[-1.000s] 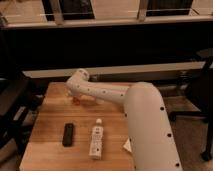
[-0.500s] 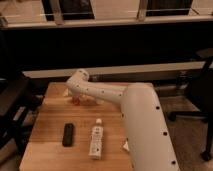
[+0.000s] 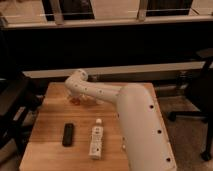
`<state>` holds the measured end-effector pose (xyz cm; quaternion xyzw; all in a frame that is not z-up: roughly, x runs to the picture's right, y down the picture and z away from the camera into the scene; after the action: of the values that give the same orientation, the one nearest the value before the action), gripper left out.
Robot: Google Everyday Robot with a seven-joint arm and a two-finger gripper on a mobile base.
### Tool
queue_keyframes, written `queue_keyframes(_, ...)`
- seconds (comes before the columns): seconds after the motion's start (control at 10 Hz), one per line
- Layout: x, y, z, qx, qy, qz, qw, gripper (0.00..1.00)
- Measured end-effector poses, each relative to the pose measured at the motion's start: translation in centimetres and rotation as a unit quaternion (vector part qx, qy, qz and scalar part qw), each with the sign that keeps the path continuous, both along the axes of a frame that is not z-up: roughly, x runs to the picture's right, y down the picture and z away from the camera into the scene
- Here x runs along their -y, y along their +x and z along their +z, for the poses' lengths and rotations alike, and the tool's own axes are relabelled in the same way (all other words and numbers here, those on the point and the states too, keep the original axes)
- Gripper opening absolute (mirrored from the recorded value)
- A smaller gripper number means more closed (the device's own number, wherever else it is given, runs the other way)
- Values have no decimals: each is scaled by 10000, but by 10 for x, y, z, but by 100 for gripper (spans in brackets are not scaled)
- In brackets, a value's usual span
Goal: Place the pepper on the white sponge
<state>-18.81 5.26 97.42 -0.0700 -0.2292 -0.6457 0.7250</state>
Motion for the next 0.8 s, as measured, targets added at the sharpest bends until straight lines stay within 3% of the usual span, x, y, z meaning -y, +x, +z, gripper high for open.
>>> queue_keyframes(0.2,2,1,-2,2,8,8,10000,22)
queue_keyframes(0.3,0,1,-3,0,-8,-7,10000,8)
queue_keyframes(0.4,-1,0,-3,4,-12,-9,10000,2)
queue_keyframes(0.6,-1,-3,-6,51,24,4,10000,0)
queue_keyframes(0.8,12,-15,-27,308,372,109,9988,0)
